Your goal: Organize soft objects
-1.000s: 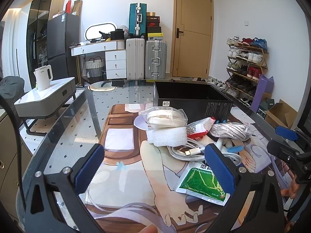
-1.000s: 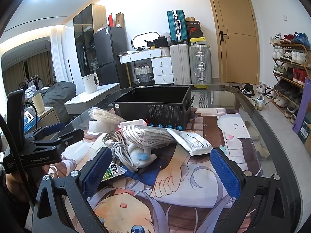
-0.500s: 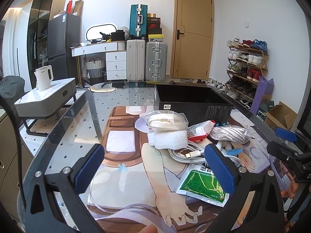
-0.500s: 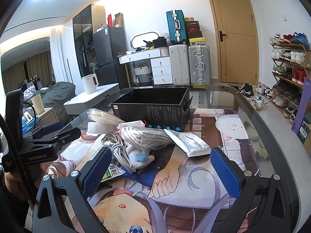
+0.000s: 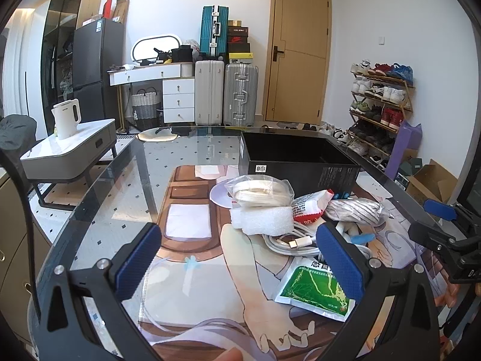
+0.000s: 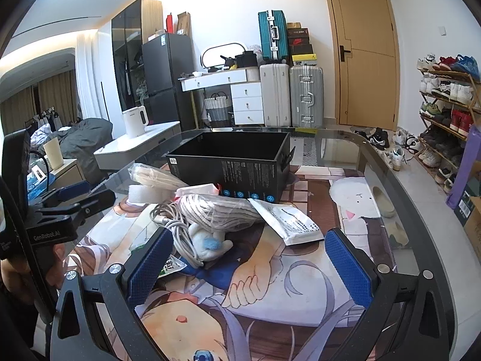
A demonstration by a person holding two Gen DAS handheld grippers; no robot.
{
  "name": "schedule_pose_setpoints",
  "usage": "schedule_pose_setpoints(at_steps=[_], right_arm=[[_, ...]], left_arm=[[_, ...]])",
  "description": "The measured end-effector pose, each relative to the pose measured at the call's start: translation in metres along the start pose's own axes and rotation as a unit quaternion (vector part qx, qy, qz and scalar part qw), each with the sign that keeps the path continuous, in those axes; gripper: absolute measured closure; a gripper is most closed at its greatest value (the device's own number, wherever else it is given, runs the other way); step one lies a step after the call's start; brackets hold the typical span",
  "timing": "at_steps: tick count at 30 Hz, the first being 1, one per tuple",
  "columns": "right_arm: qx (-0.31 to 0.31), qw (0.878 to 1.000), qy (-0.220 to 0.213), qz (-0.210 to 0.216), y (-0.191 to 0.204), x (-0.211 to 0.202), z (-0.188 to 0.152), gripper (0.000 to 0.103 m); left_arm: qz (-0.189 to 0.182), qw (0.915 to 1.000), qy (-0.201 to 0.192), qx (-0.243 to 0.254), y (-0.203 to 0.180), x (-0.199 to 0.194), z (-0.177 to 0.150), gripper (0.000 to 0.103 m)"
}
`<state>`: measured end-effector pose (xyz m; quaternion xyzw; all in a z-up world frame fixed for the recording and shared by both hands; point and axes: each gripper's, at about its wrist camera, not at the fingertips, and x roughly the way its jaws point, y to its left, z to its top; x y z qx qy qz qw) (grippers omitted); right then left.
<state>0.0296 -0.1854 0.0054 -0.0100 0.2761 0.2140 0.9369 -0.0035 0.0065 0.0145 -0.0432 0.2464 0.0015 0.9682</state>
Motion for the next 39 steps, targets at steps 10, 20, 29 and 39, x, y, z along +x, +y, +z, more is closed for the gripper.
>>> schedule_pose_setpoints(at_steps=[10, 20, 29, 39], right_arm=[[-0.009, 0.999, 0.035, -0.014, -0.009, 0.01, 0.012, 0.0], [-0.016, 0.997, 0.077, -0.017, -0.027, 0.025, 0.024, 0.0], [-0.036, 0.993, 0.111, -0.005, -0.033, 0.042, 0.031, 0.001], [-0.045, 0.988, 0.145, 0.007, -0.038, 0.069, 0.034, 0.004]], left_arm=[[-0.001, 0.9999, -0.007, 0.014, 0.006, 0.002, 0.01, 0.0], [-0.007, 0.9994, -0.025, 0.024, 0.009, 0.006, 0.019, 0.0], [-0.033, 0.9994, 0.005, 0.011, 0.015, 0.019, 0.019, 0.0], [-0.036, 0.9989, 0.024, 0.02, 0.011, 0.029, 0.022, 0.0]])
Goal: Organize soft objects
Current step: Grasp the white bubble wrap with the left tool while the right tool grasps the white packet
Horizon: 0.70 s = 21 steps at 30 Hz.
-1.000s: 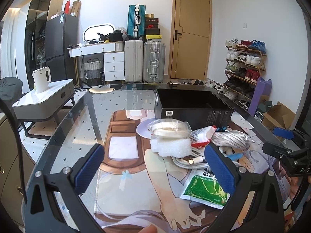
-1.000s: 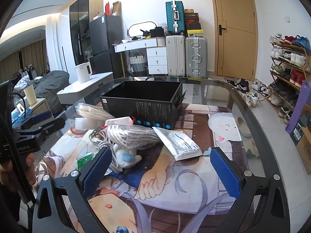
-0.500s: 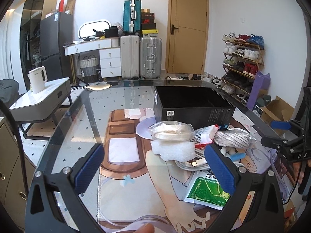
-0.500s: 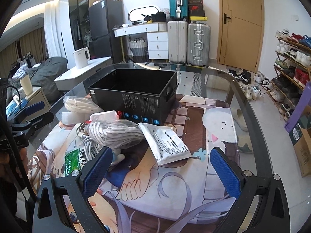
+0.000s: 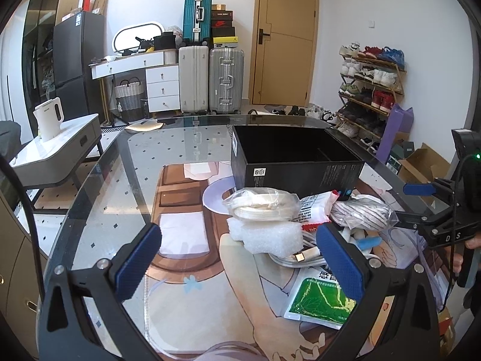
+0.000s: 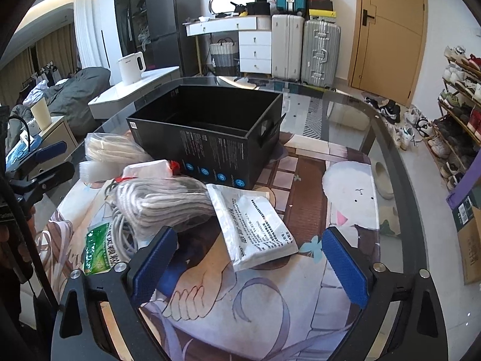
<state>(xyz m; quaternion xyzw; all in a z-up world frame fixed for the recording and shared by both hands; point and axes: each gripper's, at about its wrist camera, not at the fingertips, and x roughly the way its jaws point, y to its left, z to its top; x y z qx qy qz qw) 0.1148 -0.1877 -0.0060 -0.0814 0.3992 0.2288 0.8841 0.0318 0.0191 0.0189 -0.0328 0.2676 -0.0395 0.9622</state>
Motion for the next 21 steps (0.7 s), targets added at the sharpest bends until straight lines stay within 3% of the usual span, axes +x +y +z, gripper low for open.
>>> schedule_pose_setpoints(at_steps=[12, 16, 21], right_arm=[[0.006, 0.999, 0.028, 0.013, -0.012, 0.028, 0.007, 0.006], [0.007, 0.999, 0.04, 0.022, -0.016, 0.039, 0.01, 0.018], [0.005, 0.998, 0.05, 0.032, -0.016, 0.048, 0.012, 0.022]], left_arm=[[-0.007, 0.9989, 0.046, 0.007, -0.003, 0.024, 0.0, 0.0], [-0.009, 0.9982, 0.059, 0.008, -0.003, 0.032, 0.001, 0.0], [-0.009, 0.997, 0.076, 0.01, -0.003, 0.039, 0.001, 0.0]])
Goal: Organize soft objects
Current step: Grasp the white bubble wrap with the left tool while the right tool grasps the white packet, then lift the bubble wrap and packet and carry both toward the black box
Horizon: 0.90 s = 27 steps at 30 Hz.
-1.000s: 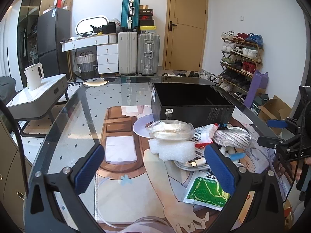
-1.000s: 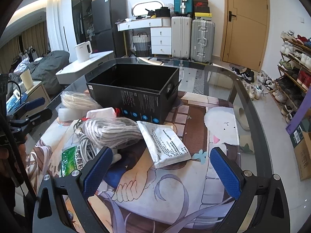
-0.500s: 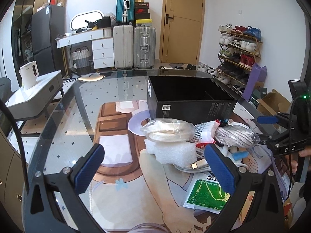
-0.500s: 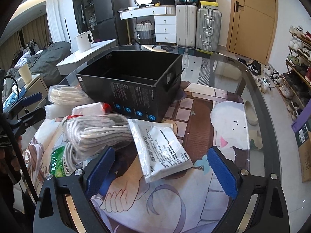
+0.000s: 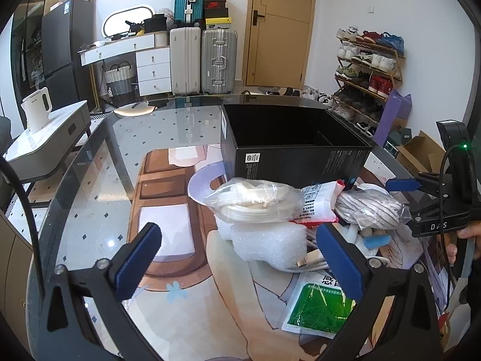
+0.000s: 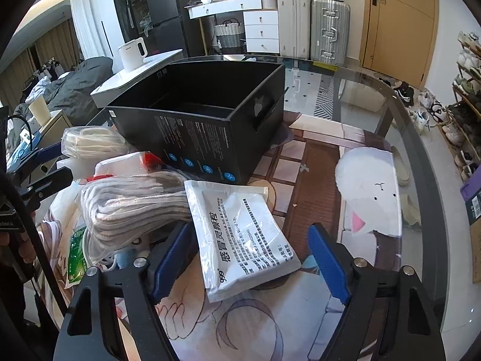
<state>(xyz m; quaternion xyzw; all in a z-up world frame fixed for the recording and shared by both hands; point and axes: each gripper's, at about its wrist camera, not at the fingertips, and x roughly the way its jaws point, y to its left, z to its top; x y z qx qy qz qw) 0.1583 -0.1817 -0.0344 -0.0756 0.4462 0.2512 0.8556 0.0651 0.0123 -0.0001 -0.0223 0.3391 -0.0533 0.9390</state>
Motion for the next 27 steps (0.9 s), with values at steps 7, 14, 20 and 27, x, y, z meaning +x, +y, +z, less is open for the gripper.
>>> schedule_pose_setpoints(at_steps=[7, 14, 20, 27], right_arm=[[-0.007, 1.0, 0.013, 0.015, 0.0, 0.014, 0.004, 0.035], [-0.003, 1.0, 0.004, 0.012, -0.004, 0.014, -0.001, 0.052], [-0.008, 1.0, -0.004, 0.012, 0.002, 0.008, -0.007, 0.056], [-0.014, 1.0, -0.013, 0.005, 0.008, -0.002, -0.012, 0.063]], left_arm=[[-0.006, 0.9998, 0.017, -0.001, 0.002, 0.01, 0.0, 0.001], [-0.021, 0.9996, 0.017, -0.004, 0.002, 0.012, 0.0, 0.006], [-0.036, 0.9989, 0.029, -0.01, 0.004, 0.015, -0.002, 0.031], [-0.037, 0.9987, 0.033, -0.01, 0.005, 0.012, -0.004, 0.065]])
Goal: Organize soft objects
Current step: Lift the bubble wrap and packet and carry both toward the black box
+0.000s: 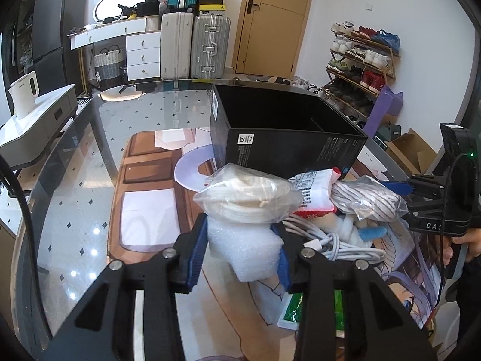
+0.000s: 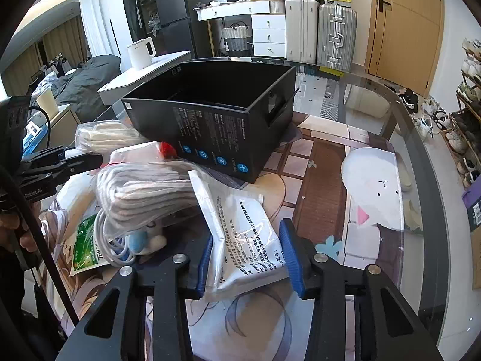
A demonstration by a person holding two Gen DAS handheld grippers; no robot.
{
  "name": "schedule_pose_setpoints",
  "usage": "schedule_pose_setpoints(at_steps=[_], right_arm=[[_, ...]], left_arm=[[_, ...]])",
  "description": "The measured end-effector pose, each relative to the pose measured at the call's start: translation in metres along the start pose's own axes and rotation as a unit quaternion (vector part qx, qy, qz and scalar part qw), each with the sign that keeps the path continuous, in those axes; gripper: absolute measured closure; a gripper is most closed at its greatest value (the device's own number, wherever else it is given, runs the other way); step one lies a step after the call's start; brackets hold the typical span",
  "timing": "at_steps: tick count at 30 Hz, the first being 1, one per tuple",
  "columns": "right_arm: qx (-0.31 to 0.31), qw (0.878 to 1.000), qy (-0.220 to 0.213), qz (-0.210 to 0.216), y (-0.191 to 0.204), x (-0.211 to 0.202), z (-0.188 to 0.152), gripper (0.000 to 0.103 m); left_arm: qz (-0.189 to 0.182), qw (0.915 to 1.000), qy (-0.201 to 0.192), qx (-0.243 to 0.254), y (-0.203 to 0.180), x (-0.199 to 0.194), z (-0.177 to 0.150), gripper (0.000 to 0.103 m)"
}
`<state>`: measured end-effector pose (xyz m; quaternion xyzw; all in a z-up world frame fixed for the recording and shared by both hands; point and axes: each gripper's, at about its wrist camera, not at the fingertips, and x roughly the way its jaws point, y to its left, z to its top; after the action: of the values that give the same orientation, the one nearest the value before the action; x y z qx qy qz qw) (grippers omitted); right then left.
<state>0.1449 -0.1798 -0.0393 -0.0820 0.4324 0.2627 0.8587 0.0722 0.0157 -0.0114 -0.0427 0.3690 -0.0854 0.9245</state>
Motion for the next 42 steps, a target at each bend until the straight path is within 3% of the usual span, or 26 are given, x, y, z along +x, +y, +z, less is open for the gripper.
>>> schedule_pose_setpoints(at_steps=[15, 42], right_arm=[[-0.003, 1.0, -0.024, -0.001, 0.016, -0.026, -0.017, 0.073], [-0.013, 0.996, -0.089, 0.008, 0.045, -0.081, -0.014, 0.074]], left_arm=[[0.002, 0.9997, -0.023, -0.007, 0.003, -0.035, -0.018, 0.066], [0.014, 0.9971, -0.072, -0.016, 0.005, -0.097, -0.036, 0.066]])
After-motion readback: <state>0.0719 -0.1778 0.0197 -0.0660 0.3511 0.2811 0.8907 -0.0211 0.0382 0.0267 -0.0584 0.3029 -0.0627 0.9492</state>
